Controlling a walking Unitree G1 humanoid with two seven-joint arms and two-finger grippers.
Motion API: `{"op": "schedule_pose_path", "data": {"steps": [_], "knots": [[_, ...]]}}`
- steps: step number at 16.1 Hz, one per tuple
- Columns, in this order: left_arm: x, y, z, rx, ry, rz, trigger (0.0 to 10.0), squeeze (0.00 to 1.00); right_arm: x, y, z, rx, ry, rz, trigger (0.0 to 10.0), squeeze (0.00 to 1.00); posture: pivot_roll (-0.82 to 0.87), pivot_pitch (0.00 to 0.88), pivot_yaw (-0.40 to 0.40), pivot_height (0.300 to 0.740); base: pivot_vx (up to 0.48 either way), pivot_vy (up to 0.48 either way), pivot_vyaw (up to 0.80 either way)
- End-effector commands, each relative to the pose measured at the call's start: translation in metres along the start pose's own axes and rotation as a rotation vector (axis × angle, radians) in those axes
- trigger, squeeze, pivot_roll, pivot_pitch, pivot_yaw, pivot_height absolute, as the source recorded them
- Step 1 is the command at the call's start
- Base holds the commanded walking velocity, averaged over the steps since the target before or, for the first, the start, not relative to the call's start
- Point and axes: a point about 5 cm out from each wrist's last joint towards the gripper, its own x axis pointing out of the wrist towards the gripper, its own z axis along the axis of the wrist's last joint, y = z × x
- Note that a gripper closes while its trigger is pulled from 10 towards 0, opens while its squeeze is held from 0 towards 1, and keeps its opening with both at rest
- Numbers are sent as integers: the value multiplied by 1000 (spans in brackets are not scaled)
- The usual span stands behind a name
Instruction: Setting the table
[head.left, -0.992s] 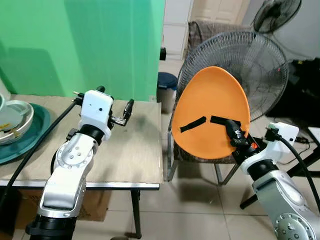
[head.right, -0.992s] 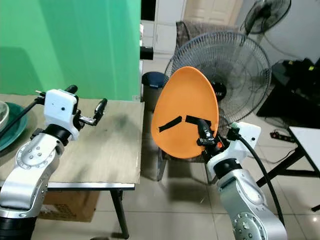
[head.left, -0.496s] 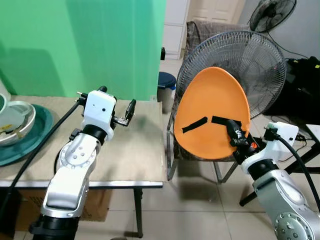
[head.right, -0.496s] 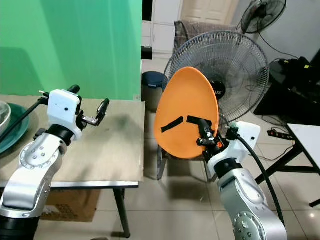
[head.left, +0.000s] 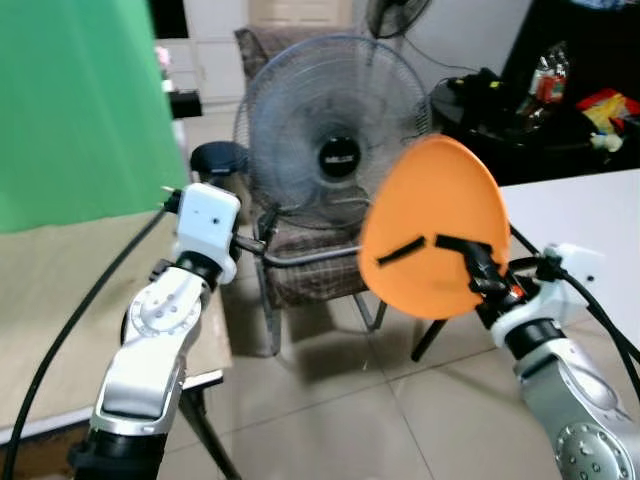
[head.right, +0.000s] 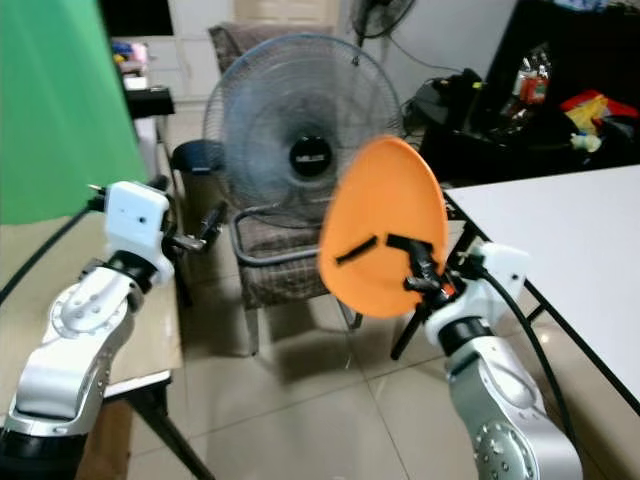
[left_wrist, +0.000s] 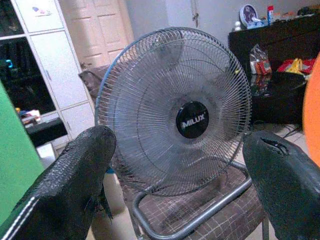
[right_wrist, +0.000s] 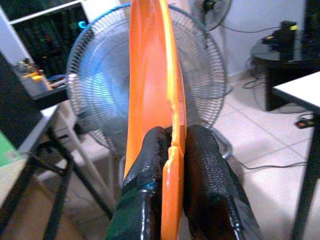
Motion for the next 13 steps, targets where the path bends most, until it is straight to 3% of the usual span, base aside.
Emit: {"op": "schedule_pose_path", "data": {"steps": [1,4,8,10,13], "knots": [[0,4,1,5,0,12,10000,0,1,8,10,-1,-56,40,10000,0,55,0,-61,740,0,0,-800],[1,4,1,-6,3,13,10000,0,1,8,10,-4,-52,40,10000,0,56,0,-61,740,0,0,-800],[2,4,1,-4,6,13,10000,0,2,8,10,-7,-50,29,10000,0,54,0,-60,740,0,480,-800],[4,5,2,44,4,21,10000,0,2,8,10,-5,-50,20,10000,0,51,0,-58,740,0,-240,-800],[4,4,1,23,8,11,10000,0,2,8,9,-4,-49,15,10000,0,47,0,-53,740,0,-320,-800]]}}
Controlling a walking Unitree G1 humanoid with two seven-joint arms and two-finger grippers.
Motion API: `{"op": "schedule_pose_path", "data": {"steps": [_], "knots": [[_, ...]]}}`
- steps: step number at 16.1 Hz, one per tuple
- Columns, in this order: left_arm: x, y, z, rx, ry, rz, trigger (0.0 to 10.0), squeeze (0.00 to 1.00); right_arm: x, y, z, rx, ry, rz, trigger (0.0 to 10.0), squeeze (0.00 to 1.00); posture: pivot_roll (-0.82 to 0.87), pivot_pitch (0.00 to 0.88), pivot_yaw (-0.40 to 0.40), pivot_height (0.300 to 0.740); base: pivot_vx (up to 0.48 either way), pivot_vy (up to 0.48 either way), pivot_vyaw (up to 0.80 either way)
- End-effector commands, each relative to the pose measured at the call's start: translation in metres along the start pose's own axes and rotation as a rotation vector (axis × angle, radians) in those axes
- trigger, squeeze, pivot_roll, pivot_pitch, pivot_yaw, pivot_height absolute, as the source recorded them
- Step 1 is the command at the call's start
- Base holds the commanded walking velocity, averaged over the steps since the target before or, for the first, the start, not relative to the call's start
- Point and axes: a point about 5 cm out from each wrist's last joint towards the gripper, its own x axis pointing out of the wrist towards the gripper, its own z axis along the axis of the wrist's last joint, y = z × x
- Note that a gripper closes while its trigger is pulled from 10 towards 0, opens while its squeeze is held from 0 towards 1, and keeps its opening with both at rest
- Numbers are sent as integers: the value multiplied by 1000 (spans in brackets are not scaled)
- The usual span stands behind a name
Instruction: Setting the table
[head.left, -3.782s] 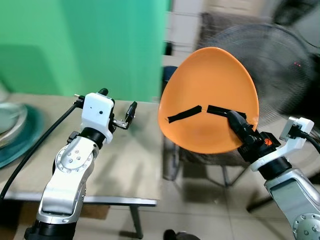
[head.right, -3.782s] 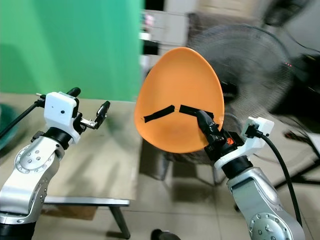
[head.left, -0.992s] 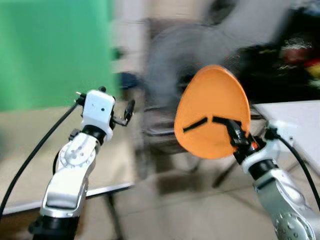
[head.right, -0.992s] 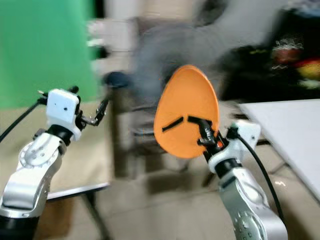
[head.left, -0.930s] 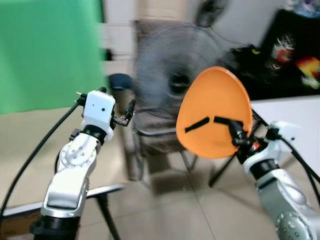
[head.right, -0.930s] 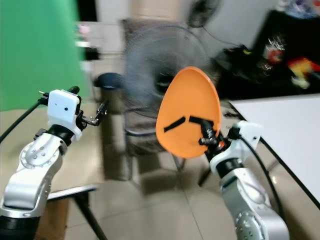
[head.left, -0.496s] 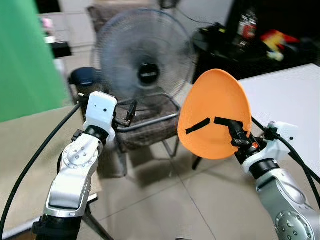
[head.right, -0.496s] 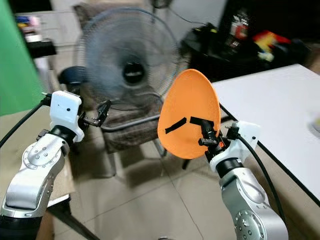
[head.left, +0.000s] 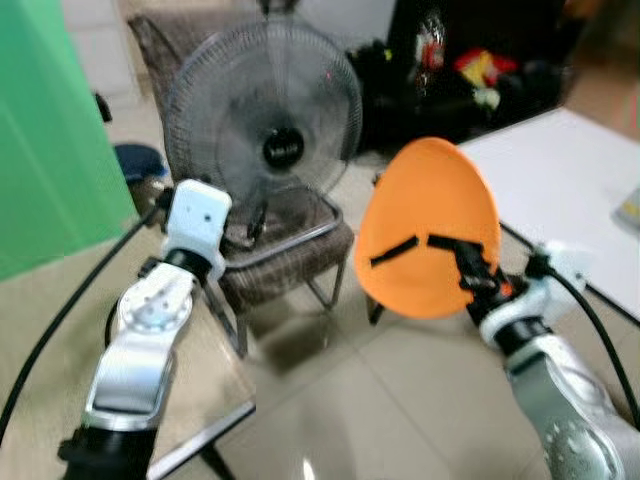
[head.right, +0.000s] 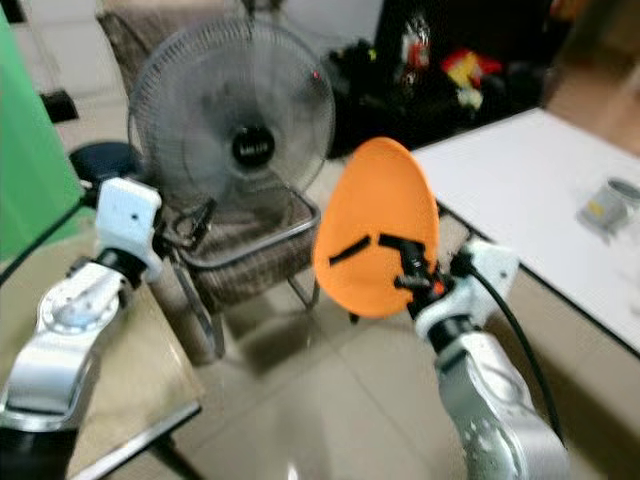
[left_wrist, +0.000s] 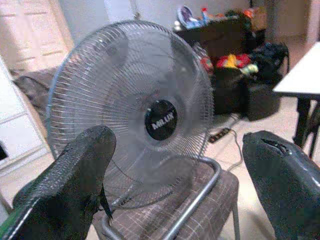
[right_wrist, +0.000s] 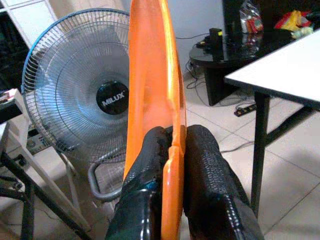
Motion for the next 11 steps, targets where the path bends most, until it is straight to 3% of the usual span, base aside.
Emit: {"op": "schedule_pose_path", "data": {"steps": [1,6,9,11], "knots": [[3,-9,4,-19,-15,-29,10000,0,-3,-4,10,-16,-47,-15,10000,0,47,0,-53,740,0,0,-800],[4,-9,5,-16,-17,-39,10000,0,-3,-4,10,-15,-46,-22,10000,0,47,0,-52,740,0,288,-800],[5,-9,6,1,-22,-44,10000,0,-4,-4,9,-12,-48,-28,10000,0,43,0,-43,740,0,-480,-800],[6,-10,5,-23,-16,-38,10000,0,-4,-5,9,-11,-47,-32,10000,0,41,0,-43,740,0,-163,-691]]}}
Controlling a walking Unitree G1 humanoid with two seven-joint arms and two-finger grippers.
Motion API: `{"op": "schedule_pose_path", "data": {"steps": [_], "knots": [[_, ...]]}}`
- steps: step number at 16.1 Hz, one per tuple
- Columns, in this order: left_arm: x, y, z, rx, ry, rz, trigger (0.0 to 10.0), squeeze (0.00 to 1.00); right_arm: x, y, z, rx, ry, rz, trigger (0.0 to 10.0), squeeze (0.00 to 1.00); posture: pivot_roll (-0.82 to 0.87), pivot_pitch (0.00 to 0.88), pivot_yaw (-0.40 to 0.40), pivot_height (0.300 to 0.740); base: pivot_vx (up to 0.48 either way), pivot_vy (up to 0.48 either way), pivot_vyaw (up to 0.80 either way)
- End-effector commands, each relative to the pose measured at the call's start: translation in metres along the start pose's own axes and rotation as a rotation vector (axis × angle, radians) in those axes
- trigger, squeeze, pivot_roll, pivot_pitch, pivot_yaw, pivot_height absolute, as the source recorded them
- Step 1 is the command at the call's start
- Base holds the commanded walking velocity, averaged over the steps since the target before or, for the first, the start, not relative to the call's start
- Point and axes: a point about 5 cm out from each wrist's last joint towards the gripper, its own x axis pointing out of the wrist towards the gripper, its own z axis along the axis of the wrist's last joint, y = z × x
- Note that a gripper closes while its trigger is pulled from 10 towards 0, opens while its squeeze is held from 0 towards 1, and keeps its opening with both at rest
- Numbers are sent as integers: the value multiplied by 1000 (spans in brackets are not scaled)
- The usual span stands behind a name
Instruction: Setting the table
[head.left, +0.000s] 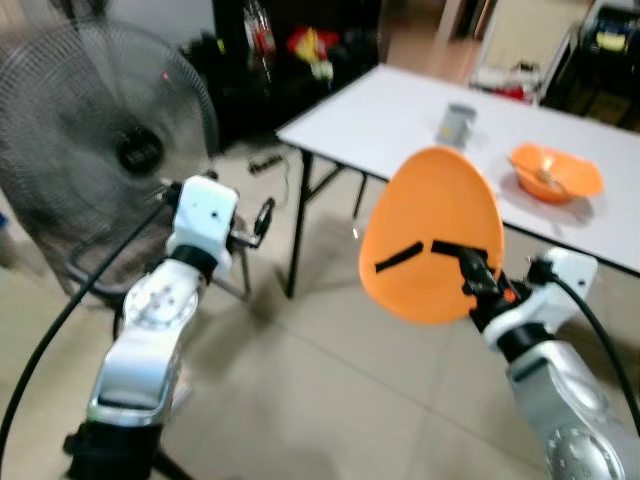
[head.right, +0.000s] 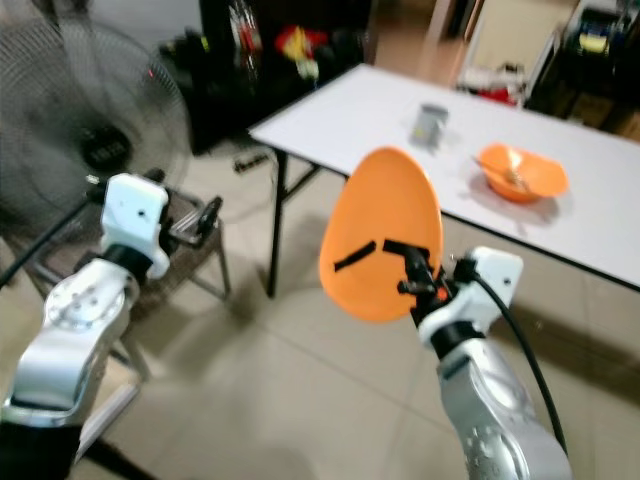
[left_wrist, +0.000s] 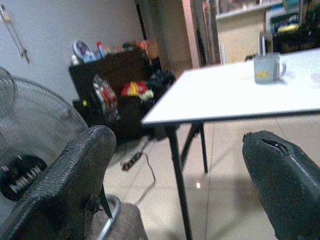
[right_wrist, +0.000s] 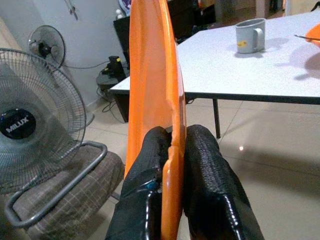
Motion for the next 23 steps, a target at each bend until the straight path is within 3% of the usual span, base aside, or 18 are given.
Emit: {"op": "schedule_pose_path", "data": {"steps": [1,4,13,23], "knots": [[3,-8,2,-27,-4,-22,10000,0,-3,-3,10,-16,-46,-12,10000,0,43,0,-46,740,0,0,-581],[3,-7,0,-41,0,4,10000,0,4,-5,10,-70,-18,-13,10000,0,39,0,-61,740,0,0,0],[-3,-7,-7,-107,19,-10,10000,0,9,-8,9,-104,-18,-11,10000,0,40,0,-64,740,0,0,0],[-3,-5,-4,-112,5,-11,10000,0,11,-7,8,-151,-23,-24,10000,0,47,0,-70,740,292,0,0]]}}
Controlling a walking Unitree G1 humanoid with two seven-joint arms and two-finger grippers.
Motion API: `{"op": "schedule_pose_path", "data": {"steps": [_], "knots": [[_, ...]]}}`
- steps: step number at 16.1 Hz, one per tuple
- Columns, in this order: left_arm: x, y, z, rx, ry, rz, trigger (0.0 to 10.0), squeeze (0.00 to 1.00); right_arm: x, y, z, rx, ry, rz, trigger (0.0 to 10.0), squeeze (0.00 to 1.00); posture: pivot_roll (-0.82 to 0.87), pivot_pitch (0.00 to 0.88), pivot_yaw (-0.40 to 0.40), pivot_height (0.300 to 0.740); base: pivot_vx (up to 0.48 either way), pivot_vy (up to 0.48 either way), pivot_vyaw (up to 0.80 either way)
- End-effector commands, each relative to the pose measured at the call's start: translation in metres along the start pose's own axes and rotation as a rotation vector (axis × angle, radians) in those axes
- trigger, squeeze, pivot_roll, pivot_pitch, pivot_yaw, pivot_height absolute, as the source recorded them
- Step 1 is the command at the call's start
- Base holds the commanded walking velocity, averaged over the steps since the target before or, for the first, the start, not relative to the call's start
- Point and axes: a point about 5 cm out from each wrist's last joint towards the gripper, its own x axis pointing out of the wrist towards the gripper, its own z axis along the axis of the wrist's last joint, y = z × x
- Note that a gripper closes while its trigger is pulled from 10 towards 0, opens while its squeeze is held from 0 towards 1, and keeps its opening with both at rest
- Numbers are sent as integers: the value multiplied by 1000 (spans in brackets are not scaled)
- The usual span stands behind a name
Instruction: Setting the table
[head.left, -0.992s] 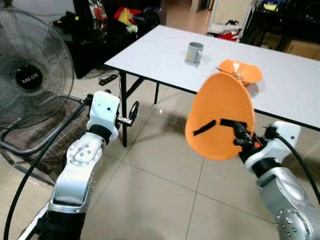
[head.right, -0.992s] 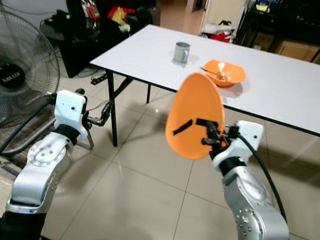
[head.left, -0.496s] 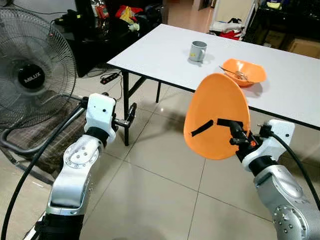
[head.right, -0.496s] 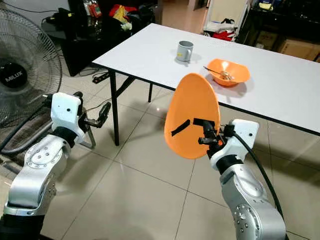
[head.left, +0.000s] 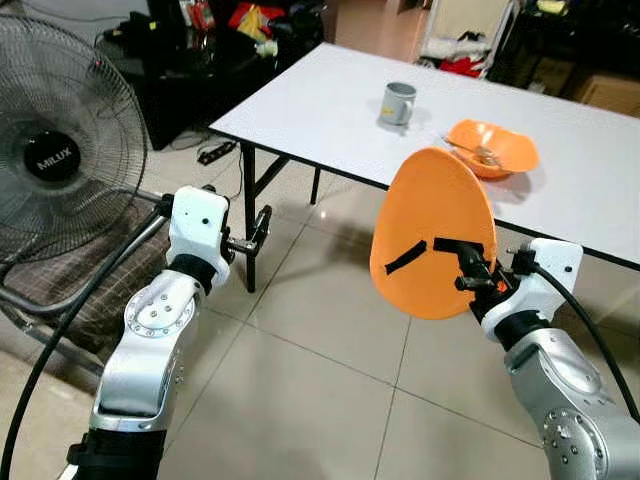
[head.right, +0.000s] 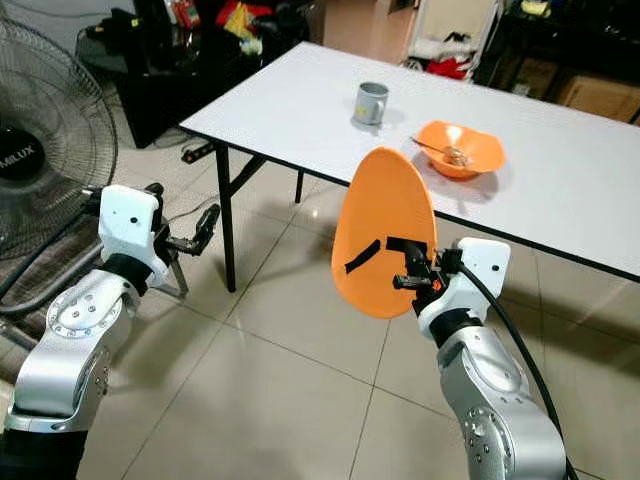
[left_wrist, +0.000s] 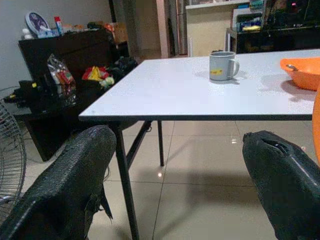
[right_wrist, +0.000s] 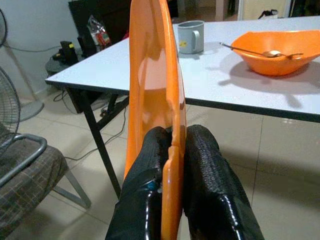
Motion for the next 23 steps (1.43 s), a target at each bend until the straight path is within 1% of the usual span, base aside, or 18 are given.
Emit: {"op": "schedule_pose_path", "data": {"steps": [1,3,6,12,15,19,23], "knots": [[0,0,5,0,-21,-9,10000,0,2,3,10,-13,-63,22,10000,0,47,0,-70,740,315,0,0],[1,0,5,2,-22,-9,10000,0,3,3,10,-18,-60,20,10000,0,46,0,-67,740,311,0,0],[2,-1,5,4,-23,-12,10000,0,3,3,11,-26,-65,16,10000,0,44,0,-64,740,315,0,-800],[3,-1,5,8,-21,-18,10000,0,3,5,9,-23,-56,33,10000,0,40,0,-61,740,308,0,0],[2,0,3,11,-16,-16,10000,0,4,8,9,11,-39,83,10000,0,46,0,-68,740,299,0,0],[1,3,3,20,-13,-10,10000,0,5,10,7,15,-30,102,10000,0,55,0,-70,740,295,0,0],[3,3,3,25,-13,-11,10000,0,6,11,7,37,-20,121,10000,0,53,0,-64,740,290,0,0]]}}
